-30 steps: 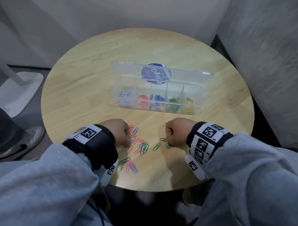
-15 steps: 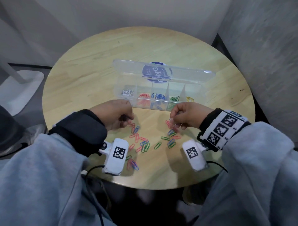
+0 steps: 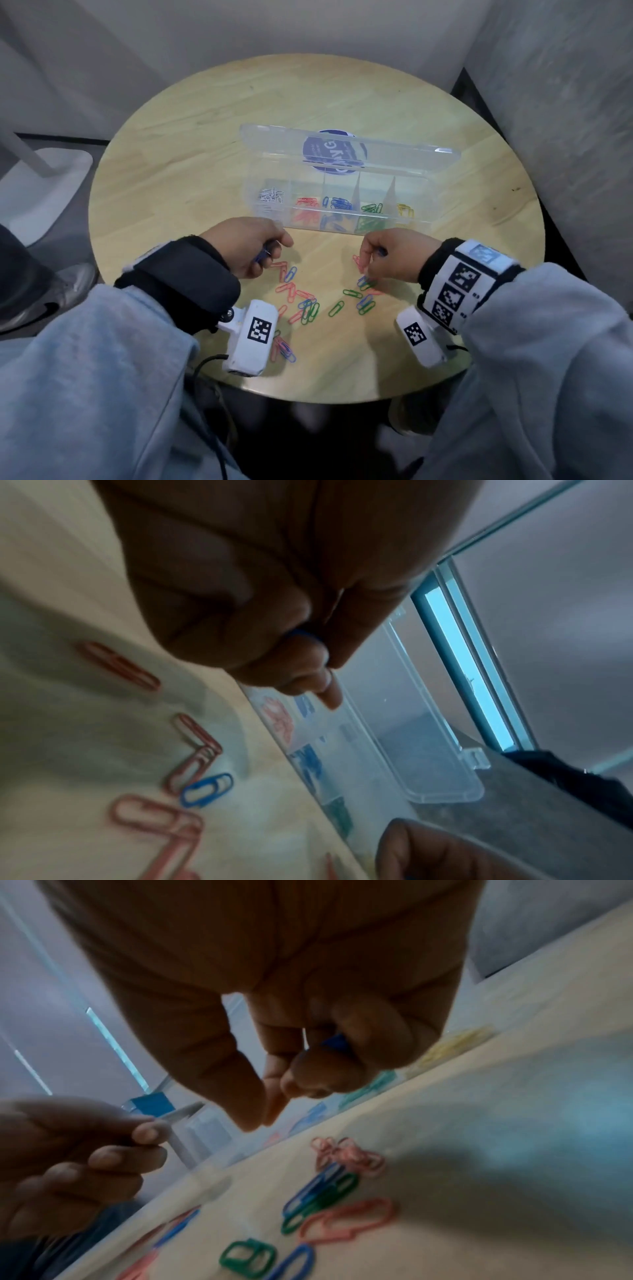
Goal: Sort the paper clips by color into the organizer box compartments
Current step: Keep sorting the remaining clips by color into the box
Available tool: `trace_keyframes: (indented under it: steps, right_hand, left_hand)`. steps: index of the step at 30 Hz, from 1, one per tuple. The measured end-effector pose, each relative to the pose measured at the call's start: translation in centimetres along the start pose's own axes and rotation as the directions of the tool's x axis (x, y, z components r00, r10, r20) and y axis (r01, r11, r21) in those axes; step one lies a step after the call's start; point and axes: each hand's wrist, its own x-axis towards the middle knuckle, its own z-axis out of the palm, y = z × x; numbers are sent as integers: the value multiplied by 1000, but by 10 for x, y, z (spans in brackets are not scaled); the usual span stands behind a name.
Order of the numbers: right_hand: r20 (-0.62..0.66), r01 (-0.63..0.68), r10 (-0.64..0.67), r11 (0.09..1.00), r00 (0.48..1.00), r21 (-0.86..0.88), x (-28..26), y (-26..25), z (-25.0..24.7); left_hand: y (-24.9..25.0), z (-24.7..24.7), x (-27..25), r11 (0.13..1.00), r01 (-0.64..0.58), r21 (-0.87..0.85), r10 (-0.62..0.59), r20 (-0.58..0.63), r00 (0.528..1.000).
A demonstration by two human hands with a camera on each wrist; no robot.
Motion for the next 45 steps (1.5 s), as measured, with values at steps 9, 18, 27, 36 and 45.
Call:
trace_keyframes:
  steps: [9, 18, 27, 36, 45]
  right_hand:
    - [31, 0, 6, 978, 1000, -207, 4, 1, 8]
    - [69, -4, 23, 966, 997, -260, 13, 5, 14]
    - [71, 12, 2, 982, 998, -189, 9, 6, 12]
    - [99, -46, 3, 899, 995, 435, 9, 8, -1]
    - [233, -179, 30, 738, 972, 650, 9, 5, 7]
  left_hand:
    - [-2, 12, 6, 659, -115, 743, 200, -26, 979]
    - [-9, 19, 14, 531, -56, 846, 183, -49, 982]
    - [-11, 21, 12, 516, -46, 855, 150, -37, 988]
    - [-3, 3, 6, 793, -109, 599, 76, 80, 994]
    - [2, -13, -8, 989, -1, -149, 30, 195, 980]
